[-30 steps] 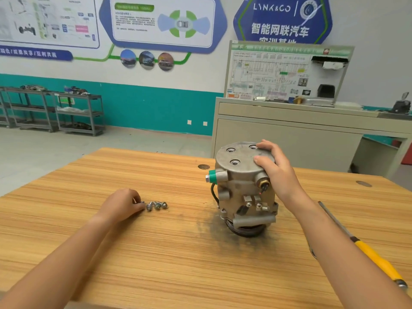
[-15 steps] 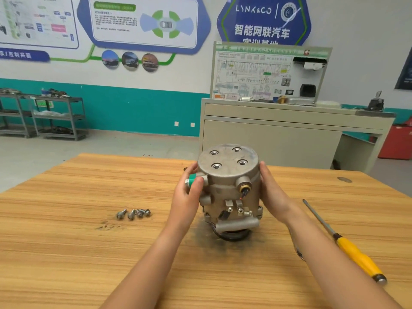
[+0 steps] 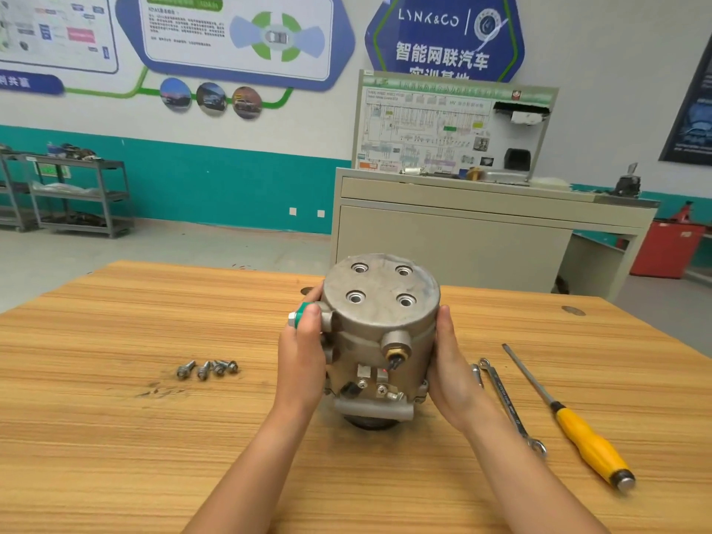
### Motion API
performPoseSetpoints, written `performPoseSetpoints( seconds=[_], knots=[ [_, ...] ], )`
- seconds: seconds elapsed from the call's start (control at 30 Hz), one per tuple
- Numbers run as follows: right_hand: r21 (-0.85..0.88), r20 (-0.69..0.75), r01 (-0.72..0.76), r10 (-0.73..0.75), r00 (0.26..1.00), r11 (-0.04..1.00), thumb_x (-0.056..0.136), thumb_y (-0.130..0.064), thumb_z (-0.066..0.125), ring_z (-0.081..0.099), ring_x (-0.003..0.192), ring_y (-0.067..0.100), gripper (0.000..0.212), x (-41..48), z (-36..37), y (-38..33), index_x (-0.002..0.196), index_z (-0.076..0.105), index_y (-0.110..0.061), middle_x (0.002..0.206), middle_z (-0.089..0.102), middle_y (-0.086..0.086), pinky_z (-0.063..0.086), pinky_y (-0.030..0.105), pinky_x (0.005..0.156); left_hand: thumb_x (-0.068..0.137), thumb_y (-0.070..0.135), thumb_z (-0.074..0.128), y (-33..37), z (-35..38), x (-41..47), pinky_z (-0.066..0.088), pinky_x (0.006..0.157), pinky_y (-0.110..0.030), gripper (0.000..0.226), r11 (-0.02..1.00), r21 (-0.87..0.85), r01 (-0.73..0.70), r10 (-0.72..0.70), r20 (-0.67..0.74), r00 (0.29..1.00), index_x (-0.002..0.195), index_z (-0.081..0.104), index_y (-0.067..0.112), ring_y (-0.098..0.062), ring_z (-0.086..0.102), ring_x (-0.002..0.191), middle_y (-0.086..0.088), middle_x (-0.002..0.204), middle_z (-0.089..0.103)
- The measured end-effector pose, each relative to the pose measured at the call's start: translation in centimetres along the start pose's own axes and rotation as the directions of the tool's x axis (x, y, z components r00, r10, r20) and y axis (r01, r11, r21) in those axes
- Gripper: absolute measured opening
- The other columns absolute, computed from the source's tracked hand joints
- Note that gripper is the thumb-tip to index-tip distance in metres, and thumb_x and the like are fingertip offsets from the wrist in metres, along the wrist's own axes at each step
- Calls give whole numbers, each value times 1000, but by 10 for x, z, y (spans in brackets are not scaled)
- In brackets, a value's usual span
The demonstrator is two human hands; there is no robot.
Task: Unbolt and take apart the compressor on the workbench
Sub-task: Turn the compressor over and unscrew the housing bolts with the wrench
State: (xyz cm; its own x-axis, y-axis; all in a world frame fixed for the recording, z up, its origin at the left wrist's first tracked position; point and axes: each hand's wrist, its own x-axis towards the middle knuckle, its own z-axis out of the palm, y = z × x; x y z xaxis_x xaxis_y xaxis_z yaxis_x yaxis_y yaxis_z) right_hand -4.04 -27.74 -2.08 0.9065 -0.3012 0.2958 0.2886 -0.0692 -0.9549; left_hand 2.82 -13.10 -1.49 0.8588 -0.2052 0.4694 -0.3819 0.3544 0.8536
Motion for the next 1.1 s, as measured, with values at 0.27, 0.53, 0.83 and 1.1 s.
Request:
performPoseSetpoints(
  seconds=[0.27,0.53,0.83,1.1],
  knots=[
    [-54,96,59,-53,994,997,62,-85,46,47,116,-9,90,-30,34,-12,134,43,-31,129,54,-17,41,6,85,63,64,32,20,-35,-26,45,51,-11,55,996,-86,12,-27,-180,983,90,71,36,2,63,75,12,83,73],
    [-74,-45,284,-288,957,956,45,-88,55,51,107,-11,109,-42,43,-23,132,35,-27,123,51,-17,41,3,78,61,68,37,35,-24,-23,51,73,-26,52,994,-74,77,-77,6,997,92,71,42,-8,65,96,6,96,73],
    [-213,-310,352,-404,860,912,65,-87,35,23,130,-13,72,-47,31,-15,125,30,-47,139,24,-34,25,5,102,86,39,61,26,-25,-27,43,85,-8,39,992,-22,-125,127,151,980,121,44,34,5,55,113,15,119,63],
    [-155,-277,336,-368,888,929,65,-86,36,27,128,-11,58,-41,27,-19,110,45,-50,143,26,-22,30,10,101,76,46,52,16,-17,-11,44,91,-19,48,983,19,-181,169,275,947,121,38,37,0,54,114,18,124,56]
  ],
)
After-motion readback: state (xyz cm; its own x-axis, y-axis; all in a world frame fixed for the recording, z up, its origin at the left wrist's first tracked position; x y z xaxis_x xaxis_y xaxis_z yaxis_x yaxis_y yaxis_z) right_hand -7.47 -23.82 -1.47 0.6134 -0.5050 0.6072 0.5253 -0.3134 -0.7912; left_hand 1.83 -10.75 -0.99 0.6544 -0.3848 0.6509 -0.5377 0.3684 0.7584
